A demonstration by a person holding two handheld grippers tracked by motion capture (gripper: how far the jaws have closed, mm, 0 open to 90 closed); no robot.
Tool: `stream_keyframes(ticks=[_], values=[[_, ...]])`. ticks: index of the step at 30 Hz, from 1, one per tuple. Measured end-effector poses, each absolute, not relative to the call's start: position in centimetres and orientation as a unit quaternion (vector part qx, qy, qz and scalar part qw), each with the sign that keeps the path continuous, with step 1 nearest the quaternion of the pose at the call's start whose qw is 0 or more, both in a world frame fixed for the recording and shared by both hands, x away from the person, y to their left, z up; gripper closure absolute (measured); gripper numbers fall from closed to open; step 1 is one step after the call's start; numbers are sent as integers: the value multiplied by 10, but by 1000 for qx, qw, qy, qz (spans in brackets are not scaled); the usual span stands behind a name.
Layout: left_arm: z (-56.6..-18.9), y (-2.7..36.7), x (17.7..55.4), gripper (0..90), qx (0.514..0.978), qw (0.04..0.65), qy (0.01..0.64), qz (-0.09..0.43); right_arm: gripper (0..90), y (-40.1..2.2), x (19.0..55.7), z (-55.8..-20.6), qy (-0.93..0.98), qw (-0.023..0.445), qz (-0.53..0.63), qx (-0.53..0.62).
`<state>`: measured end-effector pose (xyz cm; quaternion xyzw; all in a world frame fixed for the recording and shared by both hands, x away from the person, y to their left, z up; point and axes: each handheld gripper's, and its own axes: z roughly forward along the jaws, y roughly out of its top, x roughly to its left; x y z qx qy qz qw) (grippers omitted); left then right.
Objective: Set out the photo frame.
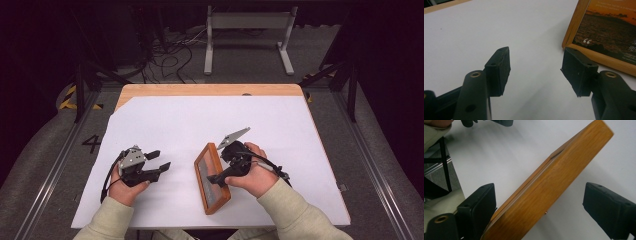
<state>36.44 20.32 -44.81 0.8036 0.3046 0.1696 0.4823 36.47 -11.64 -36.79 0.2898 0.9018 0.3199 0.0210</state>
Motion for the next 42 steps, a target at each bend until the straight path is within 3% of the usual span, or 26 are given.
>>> stream_keyframes(ticks=[10, 14, 17, 24, 29, 42], values=[[-449, 203, 365, 406, 807, 481, 299, 165, 133, -103, 364, -380, 913, -1, 300, 278], [-450, 202, 365, 406, 808, 482, 298, 163, 248, -99, 362, -381, 923, -18, 283, 259], [-450, 202, 365, 406, 808, 482, 298, 164, 310, -100, 361, -381, 928, -4, 274, 251], [-450, 201, 364, 407, 808, 482, 300, 160, 387, -100, 360, -379, 924, -7, 267, 275], [-450, 202, 365, 407, 808, 481, 299, 164, 555, -102, 362, -375, 920, -18, 255, 298], [-450, 203, 364, 408, 806, 482, 302, 165, 696, -105, 367, -370, 906, -51, 265, 326]])
